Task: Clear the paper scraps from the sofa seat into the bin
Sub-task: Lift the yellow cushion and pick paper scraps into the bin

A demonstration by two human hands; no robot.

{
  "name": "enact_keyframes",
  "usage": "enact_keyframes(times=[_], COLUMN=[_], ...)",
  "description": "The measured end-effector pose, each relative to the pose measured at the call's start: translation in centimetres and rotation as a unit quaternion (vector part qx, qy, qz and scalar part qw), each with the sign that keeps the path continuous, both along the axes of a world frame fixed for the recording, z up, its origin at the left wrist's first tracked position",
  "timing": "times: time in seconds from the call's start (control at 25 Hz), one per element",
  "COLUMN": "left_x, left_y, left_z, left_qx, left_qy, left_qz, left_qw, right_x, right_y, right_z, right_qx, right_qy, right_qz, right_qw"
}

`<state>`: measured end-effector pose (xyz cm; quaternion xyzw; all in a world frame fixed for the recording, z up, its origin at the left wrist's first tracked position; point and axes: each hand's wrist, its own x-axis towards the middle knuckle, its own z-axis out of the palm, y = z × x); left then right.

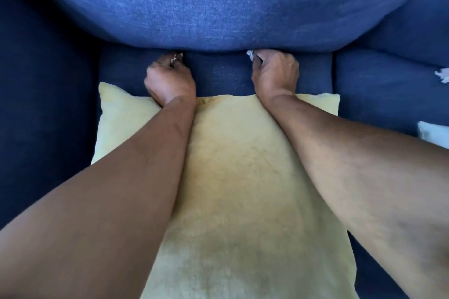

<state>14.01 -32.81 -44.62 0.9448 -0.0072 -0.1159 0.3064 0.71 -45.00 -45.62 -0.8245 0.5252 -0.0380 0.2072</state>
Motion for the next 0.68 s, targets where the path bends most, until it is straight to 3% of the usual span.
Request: enact_keyframes(times=[0.2,0.52,0.68], left_x=[0.6,-3.9,-7.5], left_y=[0.7,5.1,9.4], left_z=[2.9,15.3,21.8], left_qx=[-0.101,-0.230,-0.251], left_qy=[0.144,0.147,0.128], left_qz=[0.051,0.014,0.028], left_qw=[0.983,0.962,0.959], right_x=[-1.3,-5.9,-6.6], right_y=[0.5,4.4,8.1], right_z=[2.5,14.1,20.1], right_qx=[0.037,0.073,0.107], right_qy=[-0.058,-0.198,-0.232], right_qz=[-0.011,0.022,0.034], right_qw=[0.998,0.977,0.966])
